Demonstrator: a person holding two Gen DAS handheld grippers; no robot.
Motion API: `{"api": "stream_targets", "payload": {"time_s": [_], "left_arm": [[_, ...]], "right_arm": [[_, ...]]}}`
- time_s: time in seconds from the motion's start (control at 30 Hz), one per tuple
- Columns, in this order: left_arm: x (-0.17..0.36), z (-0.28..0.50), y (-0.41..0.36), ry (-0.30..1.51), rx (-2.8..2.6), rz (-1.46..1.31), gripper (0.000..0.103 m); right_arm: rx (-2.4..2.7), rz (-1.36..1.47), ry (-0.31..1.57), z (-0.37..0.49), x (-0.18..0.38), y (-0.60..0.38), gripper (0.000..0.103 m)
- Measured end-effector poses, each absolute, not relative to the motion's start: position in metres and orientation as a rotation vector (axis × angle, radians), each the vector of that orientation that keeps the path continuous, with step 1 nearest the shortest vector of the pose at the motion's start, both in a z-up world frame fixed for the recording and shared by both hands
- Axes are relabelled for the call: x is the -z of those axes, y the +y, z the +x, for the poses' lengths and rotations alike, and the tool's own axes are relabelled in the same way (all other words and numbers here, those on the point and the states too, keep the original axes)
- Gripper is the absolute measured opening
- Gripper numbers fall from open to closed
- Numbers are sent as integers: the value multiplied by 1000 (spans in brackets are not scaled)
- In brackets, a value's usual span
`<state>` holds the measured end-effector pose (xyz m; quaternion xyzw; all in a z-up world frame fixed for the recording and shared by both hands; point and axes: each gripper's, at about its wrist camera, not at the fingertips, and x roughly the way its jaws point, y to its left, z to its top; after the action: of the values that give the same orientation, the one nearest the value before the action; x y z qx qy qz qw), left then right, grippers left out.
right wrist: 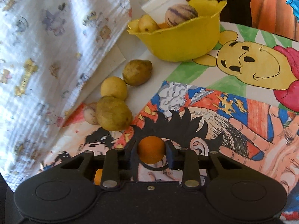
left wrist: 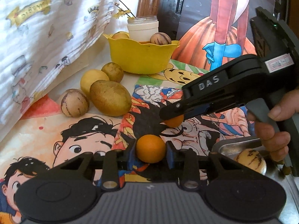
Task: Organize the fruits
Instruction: 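Grasp an orange kumquat with the right tool while the left tool grasps another kumquat, then carry both kumquats onto the metal tray and open both tools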
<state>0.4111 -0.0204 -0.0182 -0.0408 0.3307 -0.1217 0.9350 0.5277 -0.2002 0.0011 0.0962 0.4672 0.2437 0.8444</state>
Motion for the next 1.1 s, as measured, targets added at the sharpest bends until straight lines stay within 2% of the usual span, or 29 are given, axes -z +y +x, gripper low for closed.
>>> {"api": "stream_targets", "payload": {"time_s": [0.7, 1.1], "left_arm": [[-63, 319, -69, 539, 287, -67, 36], [-53, 272, -114, 581, 359, -51, 36]], "right_arm": [[-506, 194, 789, 395, -105, -283, 34], [-442, 201, 758, 318, -87, -343, 34]]}}
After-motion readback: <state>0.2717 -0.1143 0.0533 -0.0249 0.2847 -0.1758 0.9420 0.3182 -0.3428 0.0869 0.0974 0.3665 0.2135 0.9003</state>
